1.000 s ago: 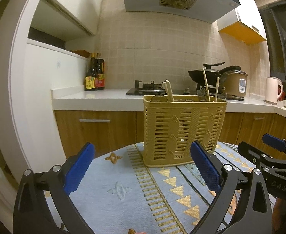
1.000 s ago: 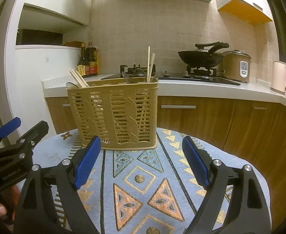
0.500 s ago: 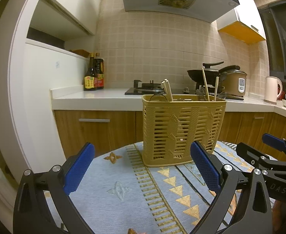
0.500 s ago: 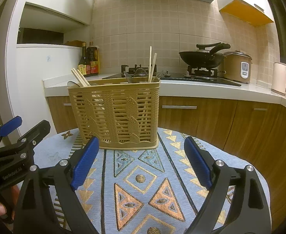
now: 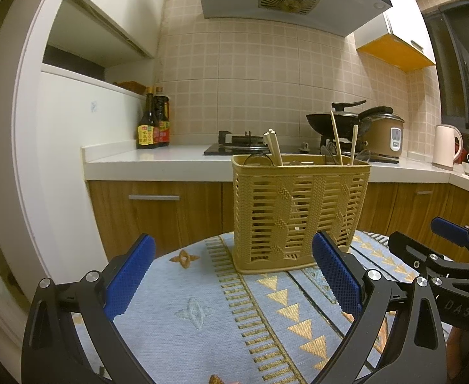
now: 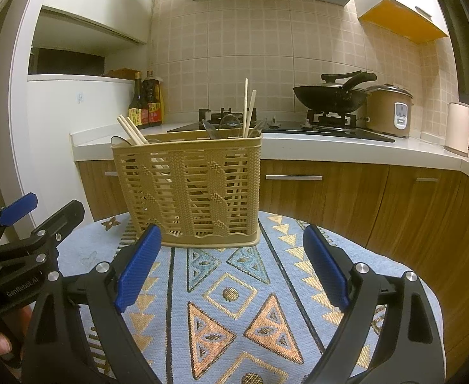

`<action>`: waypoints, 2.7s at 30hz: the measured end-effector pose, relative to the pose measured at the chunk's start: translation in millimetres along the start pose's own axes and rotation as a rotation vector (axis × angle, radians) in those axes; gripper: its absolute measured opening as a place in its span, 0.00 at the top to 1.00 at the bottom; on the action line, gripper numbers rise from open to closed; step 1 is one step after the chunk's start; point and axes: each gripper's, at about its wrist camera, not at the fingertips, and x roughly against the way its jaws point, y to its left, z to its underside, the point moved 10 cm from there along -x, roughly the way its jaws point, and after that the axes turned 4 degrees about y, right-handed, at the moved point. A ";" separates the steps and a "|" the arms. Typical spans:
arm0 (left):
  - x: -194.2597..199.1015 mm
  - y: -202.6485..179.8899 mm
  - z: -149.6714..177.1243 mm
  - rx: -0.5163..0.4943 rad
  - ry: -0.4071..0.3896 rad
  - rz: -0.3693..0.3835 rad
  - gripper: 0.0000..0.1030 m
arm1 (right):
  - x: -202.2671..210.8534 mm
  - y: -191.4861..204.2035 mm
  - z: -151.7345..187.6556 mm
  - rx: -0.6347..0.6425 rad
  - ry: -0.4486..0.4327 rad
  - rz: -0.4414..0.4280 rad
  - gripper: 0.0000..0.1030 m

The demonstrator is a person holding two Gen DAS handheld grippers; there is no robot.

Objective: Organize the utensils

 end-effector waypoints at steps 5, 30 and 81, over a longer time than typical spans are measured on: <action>-0.4 -0.5 0.5 -0.001 0.001 0.000 0.08 | 0.5 0.5 0.5 0.001 0.001 0.001 0.16; -2.4 -1.9 2.9 -0.006 0.003 0.006 0.08 | 0.5 1.4 0.3 -0.002 0.002 0.000 0.16; -5.6 0.1 4.4 -0.010 0.013 0.013 0.07 | 2.0 -3.3 1.3 -0.014 -0.001 0.007 0.13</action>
